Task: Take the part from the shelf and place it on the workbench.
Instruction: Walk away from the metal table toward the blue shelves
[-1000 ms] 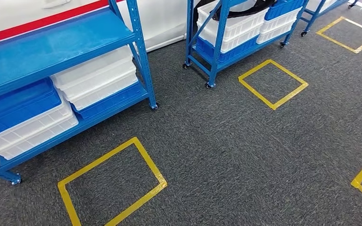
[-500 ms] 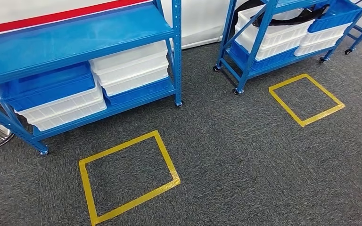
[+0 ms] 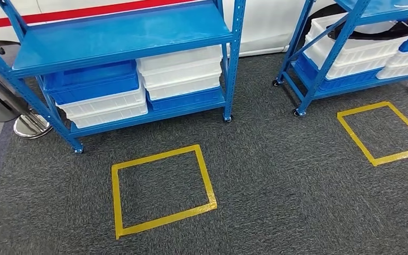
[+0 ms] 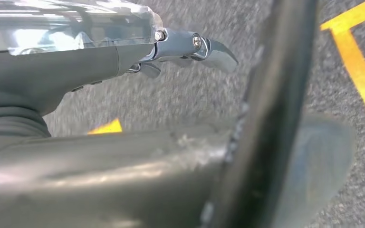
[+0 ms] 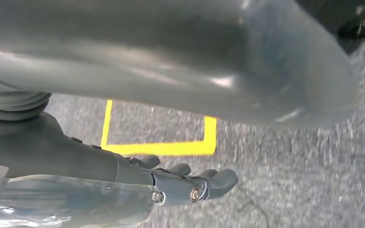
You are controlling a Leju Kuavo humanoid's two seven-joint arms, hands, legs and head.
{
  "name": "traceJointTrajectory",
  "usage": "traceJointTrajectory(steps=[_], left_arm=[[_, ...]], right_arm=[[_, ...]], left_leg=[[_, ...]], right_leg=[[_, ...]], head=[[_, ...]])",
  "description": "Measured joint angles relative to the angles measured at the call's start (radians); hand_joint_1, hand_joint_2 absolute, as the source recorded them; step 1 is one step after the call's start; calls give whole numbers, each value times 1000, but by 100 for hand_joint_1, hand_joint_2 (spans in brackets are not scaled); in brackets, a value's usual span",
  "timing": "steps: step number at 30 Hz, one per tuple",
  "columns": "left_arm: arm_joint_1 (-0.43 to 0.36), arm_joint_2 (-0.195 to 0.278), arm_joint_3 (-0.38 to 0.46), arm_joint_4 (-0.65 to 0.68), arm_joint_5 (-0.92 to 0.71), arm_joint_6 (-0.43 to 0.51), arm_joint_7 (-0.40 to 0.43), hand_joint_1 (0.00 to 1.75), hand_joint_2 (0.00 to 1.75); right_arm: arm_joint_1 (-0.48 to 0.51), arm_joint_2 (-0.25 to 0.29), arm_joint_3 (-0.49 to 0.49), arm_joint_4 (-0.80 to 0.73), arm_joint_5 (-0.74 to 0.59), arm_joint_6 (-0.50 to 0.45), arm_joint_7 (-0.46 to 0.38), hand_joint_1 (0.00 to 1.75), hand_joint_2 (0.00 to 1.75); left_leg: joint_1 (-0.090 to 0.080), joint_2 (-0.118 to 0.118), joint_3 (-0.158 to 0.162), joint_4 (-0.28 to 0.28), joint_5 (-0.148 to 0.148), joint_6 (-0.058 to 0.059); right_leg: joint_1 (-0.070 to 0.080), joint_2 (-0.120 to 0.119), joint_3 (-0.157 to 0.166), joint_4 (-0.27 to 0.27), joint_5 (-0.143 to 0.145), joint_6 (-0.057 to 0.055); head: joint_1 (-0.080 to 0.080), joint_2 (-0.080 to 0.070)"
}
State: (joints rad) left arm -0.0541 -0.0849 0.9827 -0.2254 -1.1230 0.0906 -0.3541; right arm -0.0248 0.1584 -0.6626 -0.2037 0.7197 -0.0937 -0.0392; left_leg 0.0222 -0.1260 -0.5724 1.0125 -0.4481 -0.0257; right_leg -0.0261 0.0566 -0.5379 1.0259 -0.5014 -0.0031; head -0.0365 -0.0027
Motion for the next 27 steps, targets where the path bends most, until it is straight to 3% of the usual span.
traceJointTrajectory(steps=[2, 4, 6, 7, 8, 9, 11, 14, 16, 17, 19, 21, 22, 23, 25, 27], left_arm=[[1, -2, 9, 0, 5, -2, 0, 0, 0], [-3, -2, 13, 0, 7, -2, 0, 0, 0], [-4, -2, 15, 0, 9, -2, 0, 0, 0], [-3, -2, 16, 0, 10, -2, 0, 0, 0], [-1, -2, 17, 0, 10, -2, 0, 0, 0], [1, -2, 18, 0, 10, -2, -1, 0, 0], [0, -1, 18, 0, 9, -5, -7, 0, 0], [5, 0, 19, 0, 6, -14, -16, 0, 0], [9, 0, 19, 0, 5, -17, -18, 0, 0], [8, 0, 19, 0, 4, -18, -19, 0, 0], [5, 0, 19, 0, 3, -19, -21, 0, 0], [6, -1, 19, 0, 2, -20, -21, 0, 0], [7, -1, 19, 0, 1, -20, -20, 0, 0], [8, -1, 19, 0, 1, -20, -19, 0, 0], [10, -2, 20, 0, 0, -20, -18, 0, 0], [9, -2, 20, 0, 0, -20, -17, 0, 0]], right_arm=[[0, 0, 0, 0, 2, 0, 0, 0, 0], [3, 0, 0, 0, 2, 0, 0, 0, 0], [4, 0, -1, 0, 3, 0, 0, 0, 0], [4, 0, -1, 0, 3, 0, 0, 0, 0], [3, 0, -1, 0, 3, 0, 0, 0, 0], [2, 0, -1, 0, 3, 0, 0, 0, 0], [-1, 2, -3, 0, -1, -2, -4, 0, 0], [-7, 4, -9, 0, -5, -2, -11, 0, 0], [-8, 4, -10, 0, -5, -2, -12, 0, 0], [-7, 4, -12, 0, -5, -2, -12, 0, 0], [-4, 4, -16, 0, -5, -2, -12, 0, 0], [-1, 4, -20, 0, -5, -2, -12, 0, 0], [1, 4, -21, 0, -5, -2, -11, 0, 0], [3, 4, -22, 0, -5, -1, -11, 0, 0], [9, 2, -24, 1, -5, -1, -10, 0, 0], [12, 1, -25, 2, -5, 0, -9, 0, 0]], left_leg=[[-1, 45, -24, 48, -31, -7], [-2, 100, -79, 168, -95, -11], [-2, 115, -124, 273, -132, -14], [-2, 119, -123, 279, -125, -14], [-2, 123, -101, 244, -101, -12], [-3, 130, -63, 179, -69, -7], [-9, 147, 8, 50, -31, 7], [-16, 150, 31, -6, -36, 29], [-13, 143, 46, -21, -40, 46], [-12, 139, 54, -25, -41, 51], [-10, 133, 63, -27, -43, 57], [-10, 127, 71, -26, -49, 55], [-9, 124, 79, -25, -55, 52], [-8, 120, 89, -25, -62, 47], [-3, 114, 115, -25, -81, 35], [-1, 109, 130, -25, -98, 20]], right_leg=[[0, -28, 3, -9, 6, -16], [7, -58, 2, -11, 6, -25], [13, -89, 1, -10, 4, -29], [15, -103, 2, -9, 3, -30], [17, -114, 2, -7, 2, -30], [19, -123, 3, -6, 0, -29], [23, -137, 3, -3, -4, -23], [20, -146, 6, 7, 4, -3], [13, -126, 2, 34, 8, 9], [10, -107, -12, 61, -6, 13], [6, -71, -74, 161, -60, 20], [4, -62, -144, 259, -93, 27], [2, -62, -162, 271, -83, 29], [0, -62, -161, 248, -54, 32], [-4, -60, -124, 135, 31, 37], [0, -57, -99, 45, 67, 29]], head=[[0, 0], [0, 0], [0, 0], [0, 0], [0, 0], [0, 0], [0, 0], [0, 0], [0, 0], [0, 0], [0, 0], [0, 0], [0, 0], [0, 0], [0, 0], [0, 0]])
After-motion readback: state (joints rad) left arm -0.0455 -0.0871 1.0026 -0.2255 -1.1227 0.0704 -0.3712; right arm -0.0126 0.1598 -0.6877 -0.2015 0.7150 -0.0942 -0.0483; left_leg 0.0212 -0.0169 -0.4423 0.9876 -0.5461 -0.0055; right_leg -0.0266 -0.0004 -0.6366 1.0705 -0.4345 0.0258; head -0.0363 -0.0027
